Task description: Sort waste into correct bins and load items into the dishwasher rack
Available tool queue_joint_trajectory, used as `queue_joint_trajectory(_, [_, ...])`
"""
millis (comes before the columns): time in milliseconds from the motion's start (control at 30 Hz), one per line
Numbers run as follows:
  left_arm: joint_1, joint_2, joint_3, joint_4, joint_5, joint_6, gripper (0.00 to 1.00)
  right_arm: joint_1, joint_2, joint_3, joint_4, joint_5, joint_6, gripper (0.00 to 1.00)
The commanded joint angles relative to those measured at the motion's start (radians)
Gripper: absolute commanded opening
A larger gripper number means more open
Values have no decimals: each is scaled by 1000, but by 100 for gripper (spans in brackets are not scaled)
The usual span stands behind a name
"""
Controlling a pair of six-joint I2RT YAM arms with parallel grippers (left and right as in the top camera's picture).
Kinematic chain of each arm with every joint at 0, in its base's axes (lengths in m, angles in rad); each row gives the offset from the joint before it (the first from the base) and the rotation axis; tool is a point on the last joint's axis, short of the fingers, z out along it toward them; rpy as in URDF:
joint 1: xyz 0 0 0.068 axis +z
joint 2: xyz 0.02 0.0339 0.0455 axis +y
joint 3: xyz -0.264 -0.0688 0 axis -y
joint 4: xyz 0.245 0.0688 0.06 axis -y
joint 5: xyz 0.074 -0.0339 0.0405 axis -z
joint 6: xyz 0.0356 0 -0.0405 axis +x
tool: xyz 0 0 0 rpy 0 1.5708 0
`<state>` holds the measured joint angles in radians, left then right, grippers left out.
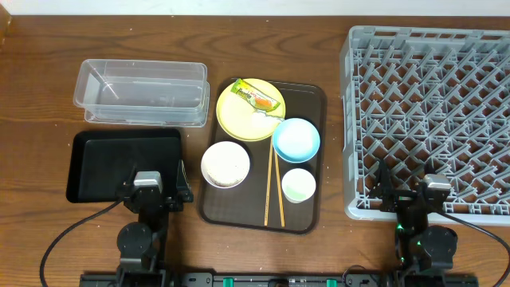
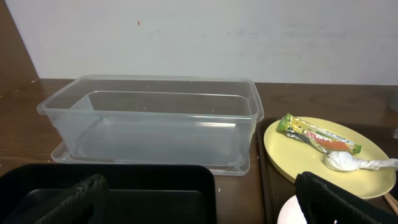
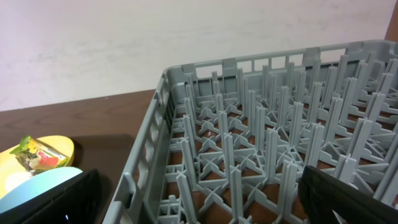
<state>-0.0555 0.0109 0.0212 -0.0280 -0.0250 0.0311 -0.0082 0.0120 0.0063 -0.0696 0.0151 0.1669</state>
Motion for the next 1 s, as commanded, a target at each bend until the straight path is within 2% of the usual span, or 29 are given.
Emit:
queue_joint_trajectory(0, [-2, -7, -17, -43, -2, 14, 98, 10, -6, -1, -3, -1, -15, 99])
queue_joint_trajectory(333, [-2, -6, -17, -43, 15, 6, 98, 10, -6, -1, -2, -2, -9, 99])
queue_joint_trajectory(500, [-2, 1, -8, -47, 18, -66, 98, 10, -6, -1, 7, -6, 19, 99])
queue_joint_trajectory(633, [-2, 56, 32, -47, 18, -78, 98, 10, -6, 0, 6, -5, 19, 99])
queue_joint_trajectory(833, [-2, 270, 193, -84, 48, -96, 98, 9, -5, 27, 5, -4, 19, 99])
queue_joint_trajectory(967, [-2, 503, 371, -172, 49, -96, 98, 9, 29, 67, -2, -4, 19, 99])
